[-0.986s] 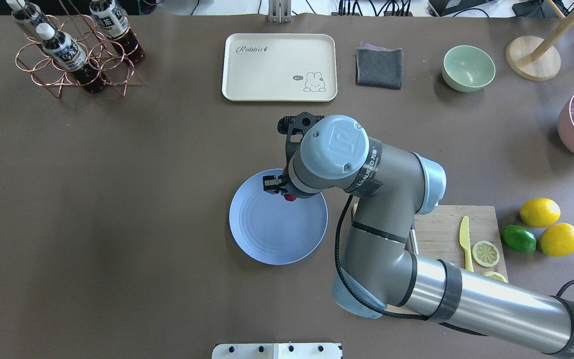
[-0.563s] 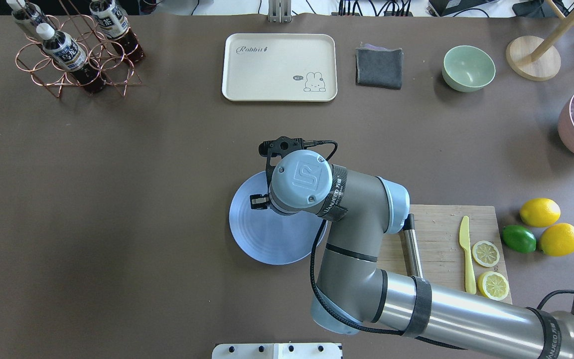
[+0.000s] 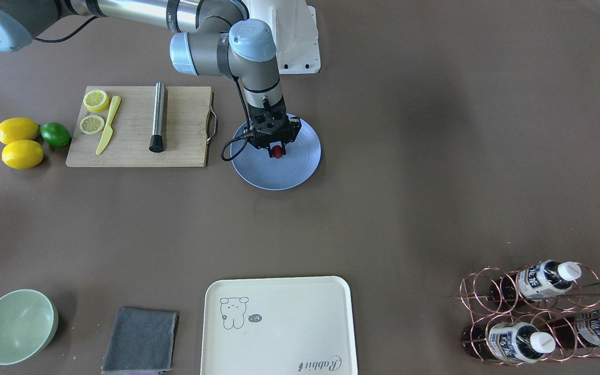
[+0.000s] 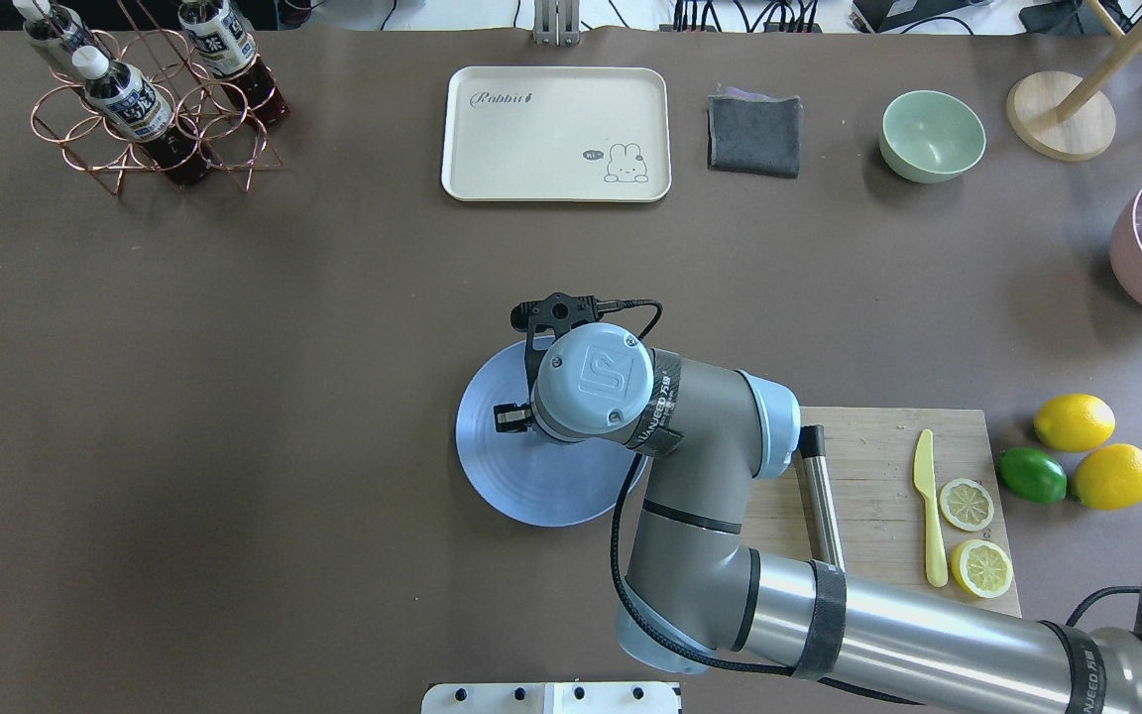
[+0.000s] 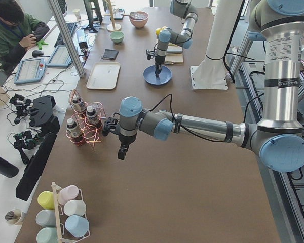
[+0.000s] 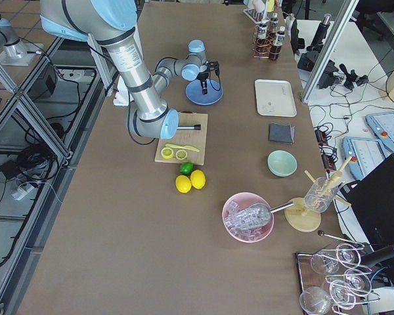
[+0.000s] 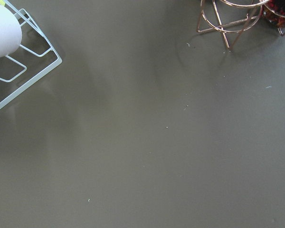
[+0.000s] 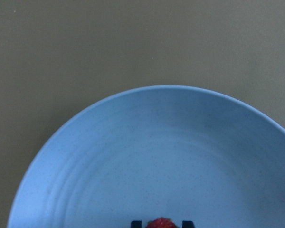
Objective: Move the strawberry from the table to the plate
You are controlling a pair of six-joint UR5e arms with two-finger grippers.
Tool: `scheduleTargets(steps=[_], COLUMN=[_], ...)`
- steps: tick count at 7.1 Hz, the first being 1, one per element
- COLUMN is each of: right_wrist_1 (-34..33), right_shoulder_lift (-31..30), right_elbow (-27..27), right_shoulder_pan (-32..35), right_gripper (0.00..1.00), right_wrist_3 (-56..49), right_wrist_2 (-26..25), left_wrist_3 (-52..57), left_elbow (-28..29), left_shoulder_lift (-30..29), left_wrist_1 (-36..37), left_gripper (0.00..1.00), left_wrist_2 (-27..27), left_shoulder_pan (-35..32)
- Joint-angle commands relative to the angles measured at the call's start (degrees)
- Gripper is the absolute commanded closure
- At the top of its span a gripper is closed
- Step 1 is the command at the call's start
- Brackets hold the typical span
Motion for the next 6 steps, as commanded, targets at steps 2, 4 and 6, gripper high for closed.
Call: scheduleTargets(steps=[2,4,6], right_wrist_1=[-0.8,-0.9,-0.9], right_shoulder_lift=[-0.4,-9.5,-21.5], right_elbow=[1.3,9.4,15.9], right_shoulder_pan=[2.0,12.7,24.3], right_gripper=[0.00,0.00,0.00], right_wrist_3=[1.4,-0.4,-16.2], right_wrist_2=[1.4,13.5,22.7], left_wrist_3=[0.0,3.6,9.1], left_elbow=[-0.1,0.0,-0.3], left_shoulder_lift=[0.1,0.3,-0.3], left_wrist_1=[0.0,0.5,5.1], left_gripper=[0.02,0.02,0.02], left_wrist_2=[-0.1,-0.2,0.1], left_shoulder_pan=[0.0,-0.1,-1.9])
